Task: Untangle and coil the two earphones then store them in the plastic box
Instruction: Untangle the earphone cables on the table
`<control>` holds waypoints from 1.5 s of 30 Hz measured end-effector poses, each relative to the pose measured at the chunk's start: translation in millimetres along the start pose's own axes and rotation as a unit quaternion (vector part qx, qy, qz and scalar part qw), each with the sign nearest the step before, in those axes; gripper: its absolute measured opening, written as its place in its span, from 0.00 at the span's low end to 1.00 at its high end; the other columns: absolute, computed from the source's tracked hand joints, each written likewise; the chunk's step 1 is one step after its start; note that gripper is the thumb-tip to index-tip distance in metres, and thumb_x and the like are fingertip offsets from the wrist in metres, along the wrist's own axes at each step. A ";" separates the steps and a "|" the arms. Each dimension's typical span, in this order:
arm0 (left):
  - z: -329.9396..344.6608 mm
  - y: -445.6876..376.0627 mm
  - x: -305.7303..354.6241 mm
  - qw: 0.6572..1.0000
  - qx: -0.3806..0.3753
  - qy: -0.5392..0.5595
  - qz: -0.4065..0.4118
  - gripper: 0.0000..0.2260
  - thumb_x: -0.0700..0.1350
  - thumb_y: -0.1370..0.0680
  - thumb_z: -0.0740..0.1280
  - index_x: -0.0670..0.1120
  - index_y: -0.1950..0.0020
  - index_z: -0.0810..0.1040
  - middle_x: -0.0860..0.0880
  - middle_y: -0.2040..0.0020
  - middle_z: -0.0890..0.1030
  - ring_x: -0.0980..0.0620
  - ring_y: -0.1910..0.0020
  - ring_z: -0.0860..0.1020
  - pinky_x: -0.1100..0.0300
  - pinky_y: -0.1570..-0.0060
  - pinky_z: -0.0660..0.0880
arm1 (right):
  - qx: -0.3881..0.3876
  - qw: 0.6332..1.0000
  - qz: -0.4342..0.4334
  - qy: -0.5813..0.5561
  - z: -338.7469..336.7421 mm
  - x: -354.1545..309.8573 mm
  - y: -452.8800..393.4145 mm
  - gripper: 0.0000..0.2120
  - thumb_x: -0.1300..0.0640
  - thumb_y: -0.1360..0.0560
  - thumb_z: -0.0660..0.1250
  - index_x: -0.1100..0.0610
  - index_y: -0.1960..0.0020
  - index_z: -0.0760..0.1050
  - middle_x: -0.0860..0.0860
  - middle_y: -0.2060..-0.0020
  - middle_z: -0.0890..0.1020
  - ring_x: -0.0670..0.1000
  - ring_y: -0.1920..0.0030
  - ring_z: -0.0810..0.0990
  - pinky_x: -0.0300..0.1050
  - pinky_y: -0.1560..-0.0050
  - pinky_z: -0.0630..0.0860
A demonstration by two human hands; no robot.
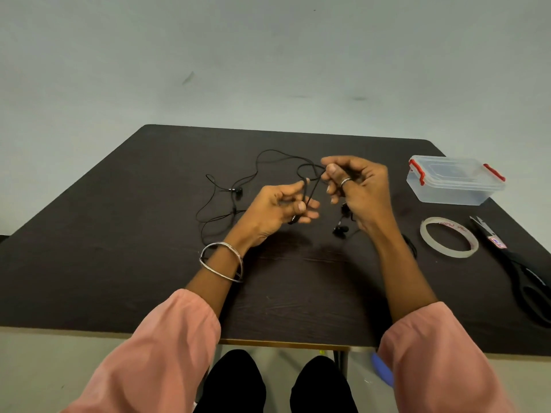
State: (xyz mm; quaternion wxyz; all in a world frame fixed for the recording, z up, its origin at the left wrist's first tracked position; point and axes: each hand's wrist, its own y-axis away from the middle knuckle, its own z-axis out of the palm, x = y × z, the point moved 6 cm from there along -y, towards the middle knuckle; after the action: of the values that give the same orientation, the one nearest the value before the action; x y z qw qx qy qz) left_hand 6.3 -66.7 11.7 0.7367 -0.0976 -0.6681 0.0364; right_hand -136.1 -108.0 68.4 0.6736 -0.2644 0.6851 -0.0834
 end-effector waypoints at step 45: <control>-42.5 -1.0 3.7 0.929 0.274 0.244 0.044 0.07 0.32 0.20 0.59 0.37 0.53 0.76 0.40 0.52 0.82 0.47 0.56 0.84 0.58 0.52 0.81 | -0.381 0.850 -0.059 0.360 63.2 22.9 29.6 0.08 0.60 0.25 0.67 0.58 0.49 0.83 0.51 0.63 0.85 0.48 0.65 0.81 0.47 0.56 0.79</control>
State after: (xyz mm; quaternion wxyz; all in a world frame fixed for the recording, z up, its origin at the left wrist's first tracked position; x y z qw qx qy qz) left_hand 48.8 -71.0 11.8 0.8729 0.0731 -0.4267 0.2251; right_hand -81.3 -78.4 29.3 0.2200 -0.4916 0.8408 0.0557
